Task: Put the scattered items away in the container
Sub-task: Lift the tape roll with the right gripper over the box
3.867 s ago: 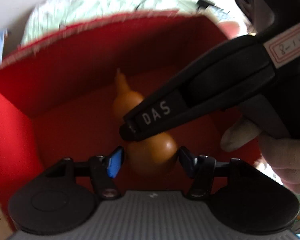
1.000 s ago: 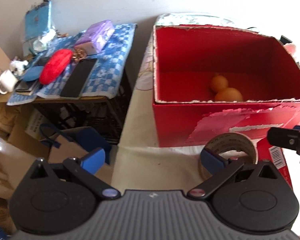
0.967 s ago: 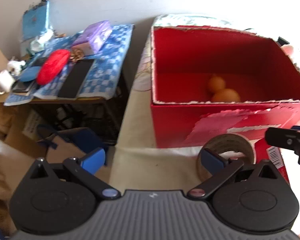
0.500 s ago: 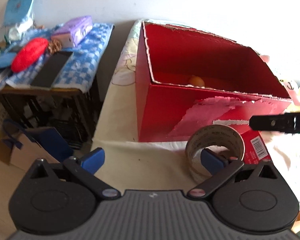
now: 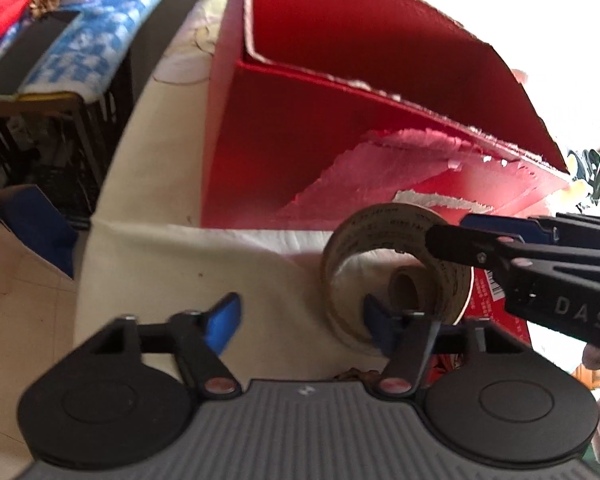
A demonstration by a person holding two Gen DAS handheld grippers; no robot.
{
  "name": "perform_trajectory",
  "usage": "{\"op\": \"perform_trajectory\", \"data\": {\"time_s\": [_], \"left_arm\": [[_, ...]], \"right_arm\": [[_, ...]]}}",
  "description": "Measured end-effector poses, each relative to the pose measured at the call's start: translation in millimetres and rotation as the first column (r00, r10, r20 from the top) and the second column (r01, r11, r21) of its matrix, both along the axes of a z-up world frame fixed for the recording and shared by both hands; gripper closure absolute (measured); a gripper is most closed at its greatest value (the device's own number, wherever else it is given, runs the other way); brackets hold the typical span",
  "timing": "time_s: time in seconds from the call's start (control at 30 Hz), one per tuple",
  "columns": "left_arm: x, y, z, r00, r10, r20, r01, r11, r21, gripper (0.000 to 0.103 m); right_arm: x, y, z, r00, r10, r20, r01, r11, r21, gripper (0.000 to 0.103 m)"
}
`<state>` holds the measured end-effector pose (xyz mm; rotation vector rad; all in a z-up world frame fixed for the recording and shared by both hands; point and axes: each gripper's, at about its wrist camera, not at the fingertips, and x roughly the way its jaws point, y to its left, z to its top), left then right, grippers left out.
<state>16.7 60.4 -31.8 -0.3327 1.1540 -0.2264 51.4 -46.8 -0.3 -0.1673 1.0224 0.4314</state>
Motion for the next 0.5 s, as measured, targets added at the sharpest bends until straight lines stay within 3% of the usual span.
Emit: {"op": "perform_trajectory", "data": {"time_s": [0.17,0.23,0.37,0.5], "left_arm": [[9.8,-6.3,-14.6,0.998,-0.031,-0.062,0.029,0.999,-0.042,0.076],[9.5,-9.4,-12.1,0.998,-0.044,-0.055,0.042,0.998,-0.046,0.090],[0.1,-17.6,10.3,0.997,-0.075,-0.022,0.075,0.997,0.017,0.091],[-15.8,-17.0,48.8,0.994,-0.108,0.014,0.107,0.993,0.056,0.091]], "right_arm": [[7.8,4.7,-11.8,0.999,0.013,-0.051,-0.014,1.000,-0.019,0.082],[7.0,6.2,-12.4,0.999,0.015,-0.051,-0.016,1.000,-0.026,0.082],[3.9,4.0,-6.1,0.998,0.023,-0.051,-0.024,1.000,-0.020,0.085],[-6.0,-6.5,18.7,0.997,0.060,-0.043,-0.058,0.998,0.033,0.085]]}}
